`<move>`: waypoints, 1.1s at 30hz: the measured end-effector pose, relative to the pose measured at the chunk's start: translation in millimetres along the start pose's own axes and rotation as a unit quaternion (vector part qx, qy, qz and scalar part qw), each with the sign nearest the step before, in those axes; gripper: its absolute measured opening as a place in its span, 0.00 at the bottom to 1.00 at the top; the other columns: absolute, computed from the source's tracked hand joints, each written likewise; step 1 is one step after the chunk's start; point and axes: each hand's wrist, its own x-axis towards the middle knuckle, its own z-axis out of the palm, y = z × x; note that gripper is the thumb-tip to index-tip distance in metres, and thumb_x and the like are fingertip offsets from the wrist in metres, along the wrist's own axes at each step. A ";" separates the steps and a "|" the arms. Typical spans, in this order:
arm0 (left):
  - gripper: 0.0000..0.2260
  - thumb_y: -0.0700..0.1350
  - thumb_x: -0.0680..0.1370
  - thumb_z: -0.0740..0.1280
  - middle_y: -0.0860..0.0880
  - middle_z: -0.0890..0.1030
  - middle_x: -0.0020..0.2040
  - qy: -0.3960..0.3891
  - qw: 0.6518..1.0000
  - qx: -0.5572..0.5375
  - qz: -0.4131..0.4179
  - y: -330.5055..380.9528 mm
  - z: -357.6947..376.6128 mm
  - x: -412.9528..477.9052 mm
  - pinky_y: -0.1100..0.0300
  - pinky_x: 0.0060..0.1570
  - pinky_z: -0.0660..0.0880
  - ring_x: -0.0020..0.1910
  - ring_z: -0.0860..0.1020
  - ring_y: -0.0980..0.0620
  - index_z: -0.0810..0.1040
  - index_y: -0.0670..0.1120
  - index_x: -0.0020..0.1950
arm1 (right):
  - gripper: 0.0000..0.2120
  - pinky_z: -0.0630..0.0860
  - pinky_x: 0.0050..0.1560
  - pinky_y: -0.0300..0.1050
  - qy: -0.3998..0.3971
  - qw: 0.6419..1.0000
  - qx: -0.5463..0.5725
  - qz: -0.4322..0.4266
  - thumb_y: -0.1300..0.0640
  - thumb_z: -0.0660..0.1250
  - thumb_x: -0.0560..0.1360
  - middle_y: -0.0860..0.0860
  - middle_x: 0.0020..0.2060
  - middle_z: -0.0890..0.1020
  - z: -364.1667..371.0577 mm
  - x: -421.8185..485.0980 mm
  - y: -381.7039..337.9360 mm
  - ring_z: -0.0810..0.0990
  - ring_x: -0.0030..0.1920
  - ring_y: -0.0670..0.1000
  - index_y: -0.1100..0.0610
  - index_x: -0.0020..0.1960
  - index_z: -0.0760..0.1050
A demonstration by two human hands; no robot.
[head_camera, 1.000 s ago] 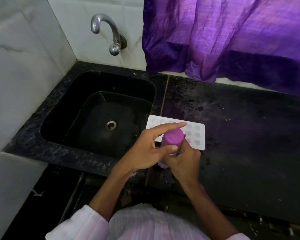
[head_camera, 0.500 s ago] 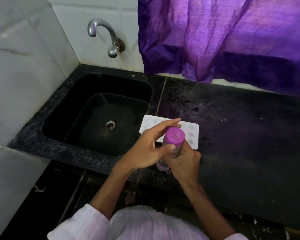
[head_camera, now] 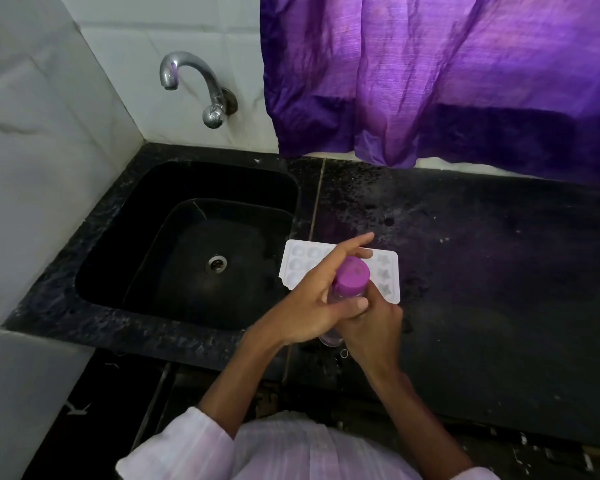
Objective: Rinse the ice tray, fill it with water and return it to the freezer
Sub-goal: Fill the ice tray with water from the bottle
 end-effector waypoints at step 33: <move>0.27 0.42 0.65 0.83 0.51 0.84 0.58 0.012 0.997 -0.020 0.070 -36.8 -92.7 18.4 0.44 0.64 0.76 0.61 0.81 0.48 0.80 0.45 0.62 | 0.26 0.72 0.38 0.24 0.099 0.993 -0.029 0.063 0.52 0.82 0.64 0.39 0.40 0.81 74.8 0.8 -27.6 0.80 0.40 0.32 0.57 0.58 0.78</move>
